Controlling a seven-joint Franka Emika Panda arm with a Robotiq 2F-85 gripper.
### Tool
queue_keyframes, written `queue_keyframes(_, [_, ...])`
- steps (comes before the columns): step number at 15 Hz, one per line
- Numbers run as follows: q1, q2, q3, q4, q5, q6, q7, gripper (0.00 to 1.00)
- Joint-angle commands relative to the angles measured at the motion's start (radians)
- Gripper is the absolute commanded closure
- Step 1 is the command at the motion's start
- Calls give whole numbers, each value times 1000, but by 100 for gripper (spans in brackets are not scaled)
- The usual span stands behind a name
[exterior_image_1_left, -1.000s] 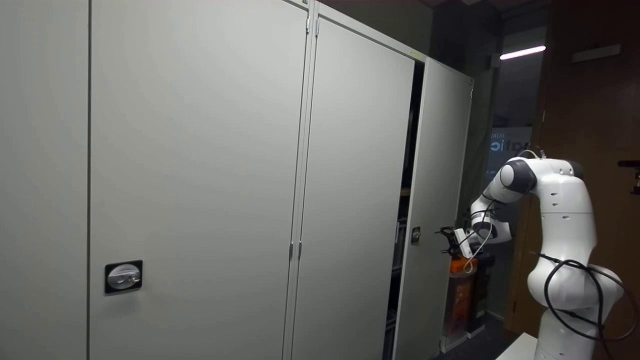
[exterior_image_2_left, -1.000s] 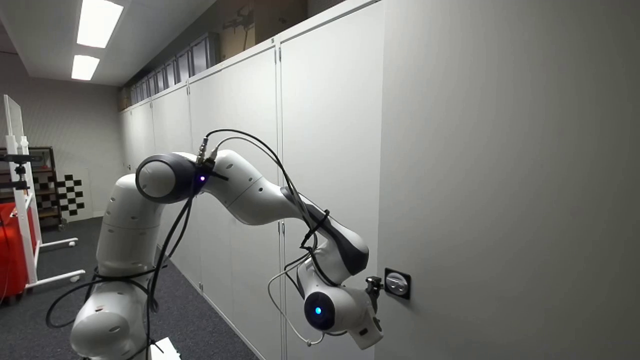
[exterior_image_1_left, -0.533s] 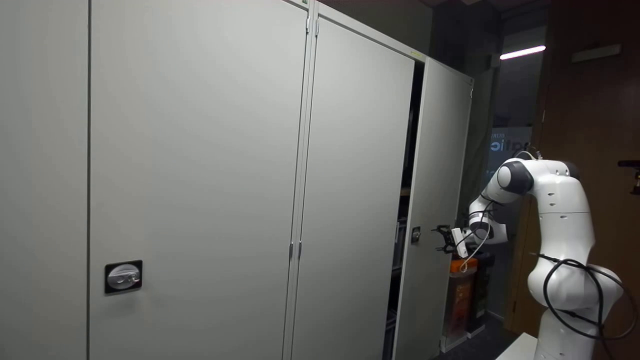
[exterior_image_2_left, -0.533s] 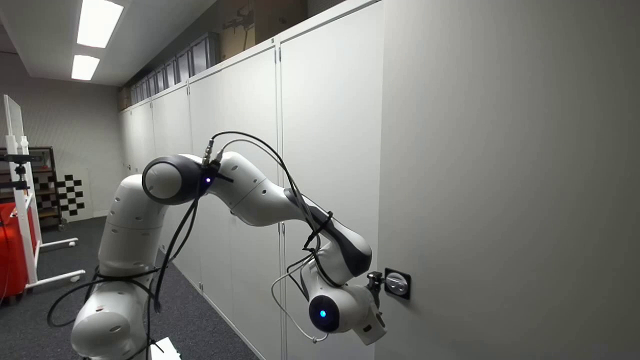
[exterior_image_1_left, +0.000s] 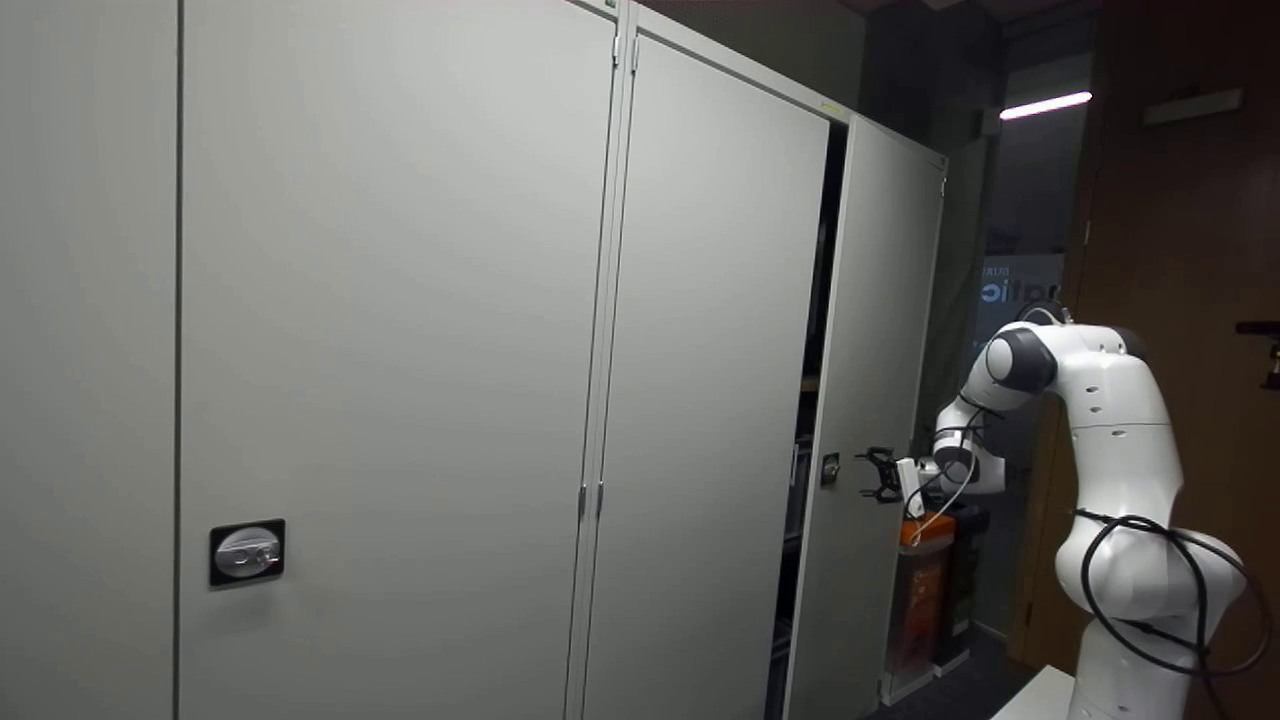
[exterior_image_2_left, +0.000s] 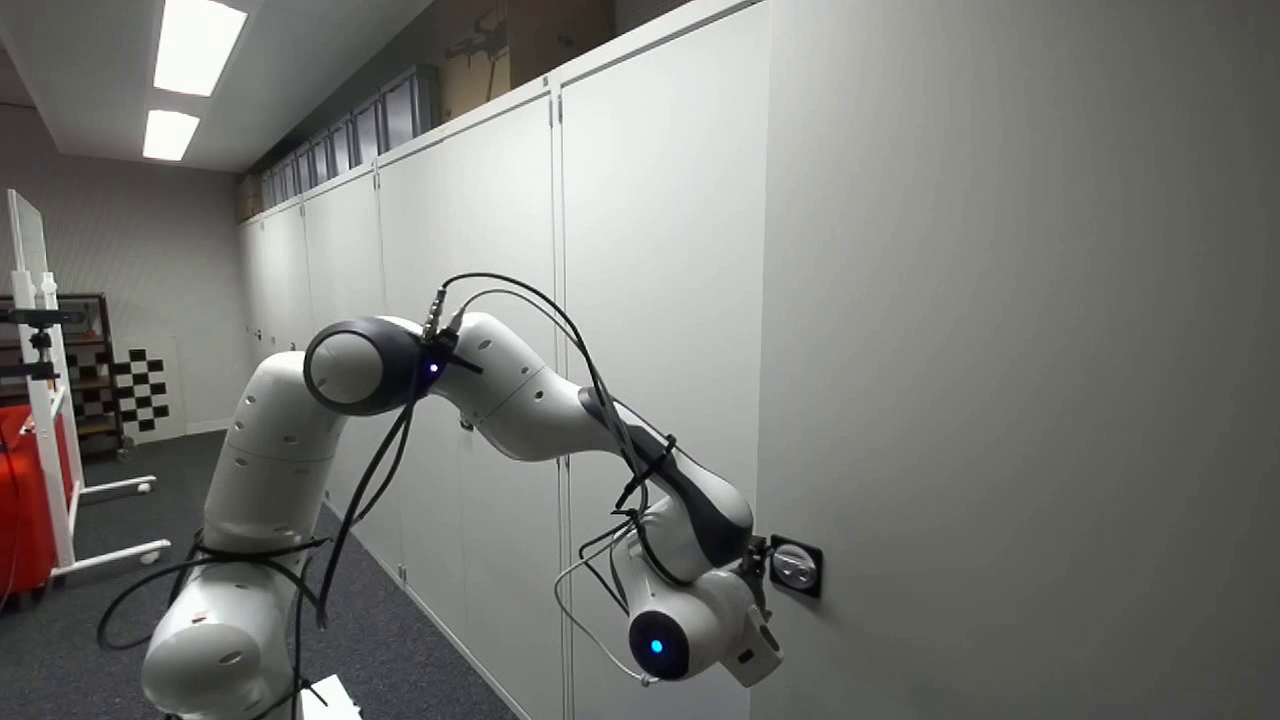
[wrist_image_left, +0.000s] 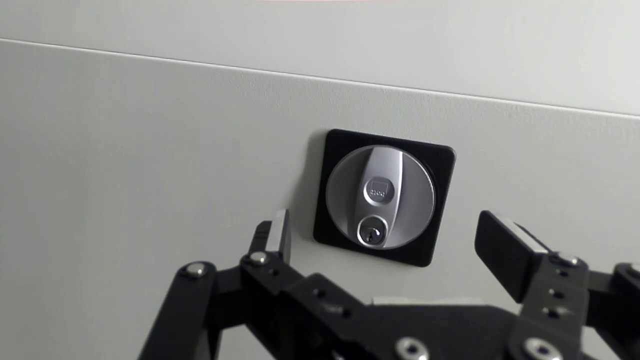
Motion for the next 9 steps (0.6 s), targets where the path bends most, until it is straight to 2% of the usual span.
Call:
queue_keyframes(1, [-5,50,-3,46,60,-67,-58,0])
queue_keyframes(9, [-2,109,2,94,131,-110,-39,0])
